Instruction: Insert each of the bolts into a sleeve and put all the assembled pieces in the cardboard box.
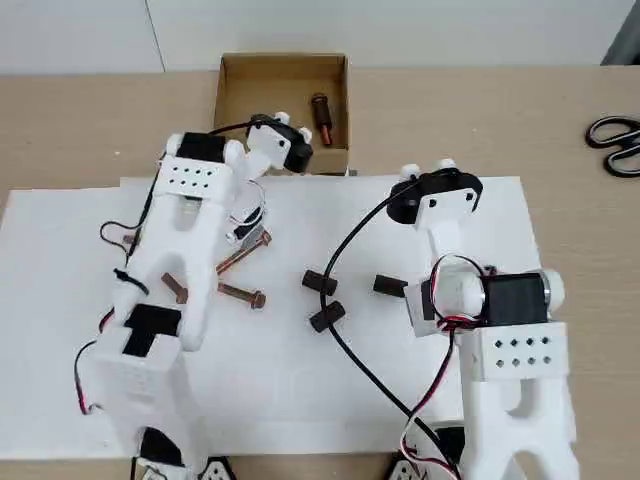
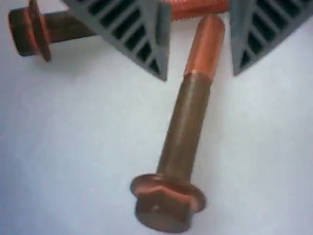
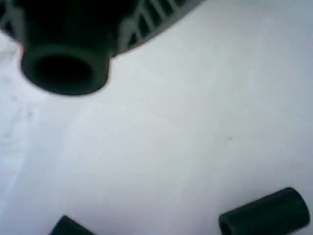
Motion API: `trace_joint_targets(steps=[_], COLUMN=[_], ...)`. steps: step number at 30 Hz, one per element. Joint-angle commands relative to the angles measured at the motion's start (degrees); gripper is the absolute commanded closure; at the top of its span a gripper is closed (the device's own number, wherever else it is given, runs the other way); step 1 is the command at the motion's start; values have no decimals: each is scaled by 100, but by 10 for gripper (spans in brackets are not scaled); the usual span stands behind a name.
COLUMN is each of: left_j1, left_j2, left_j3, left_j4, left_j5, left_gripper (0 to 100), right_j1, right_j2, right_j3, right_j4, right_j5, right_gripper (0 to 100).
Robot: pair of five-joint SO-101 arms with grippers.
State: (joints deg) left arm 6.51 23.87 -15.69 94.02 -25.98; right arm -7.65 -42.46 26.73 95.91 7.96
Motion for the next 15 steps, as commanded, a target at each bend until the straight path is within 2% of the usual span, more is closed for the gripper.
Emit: trace_joint_targets(steps=[1,15], left_j1=[141,167], left_j2=[158,870], left_j3=[-453,-699], left_j4=[185,44], left_j5=[-149,-448], left_gripper=[913,885], right_j1=[75,75], right_j2=[-127,-127], right_j3=[-18,-18], right_j4=[-4,-4], right_j5=[62,62], right_gripper=[996,996])
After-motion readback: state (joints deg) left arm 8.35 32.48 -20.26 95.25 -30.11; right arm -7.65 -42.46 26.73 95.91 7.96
